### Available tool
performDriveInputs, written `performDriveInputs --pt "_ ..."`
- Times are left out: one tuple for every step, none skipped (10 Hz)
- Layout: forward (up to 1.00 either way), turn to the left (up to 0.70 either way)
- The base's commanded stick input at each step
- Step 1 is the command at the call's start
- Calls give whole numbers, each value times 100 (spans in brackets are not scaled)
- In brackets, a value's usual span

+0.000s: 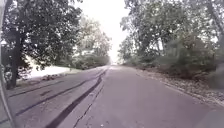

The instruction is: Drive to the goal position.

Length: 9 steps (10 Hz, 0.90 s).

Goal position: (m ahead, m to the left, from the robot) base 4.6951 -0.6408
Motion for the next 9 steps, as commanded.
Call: performDriveInputs --pt "70 0" --pt "70 0" --pt "70 0" --pt "70 0" --pt "70 0" --pt "70 0" --pt "70 0" --pt "70 0" --pt "70 0"
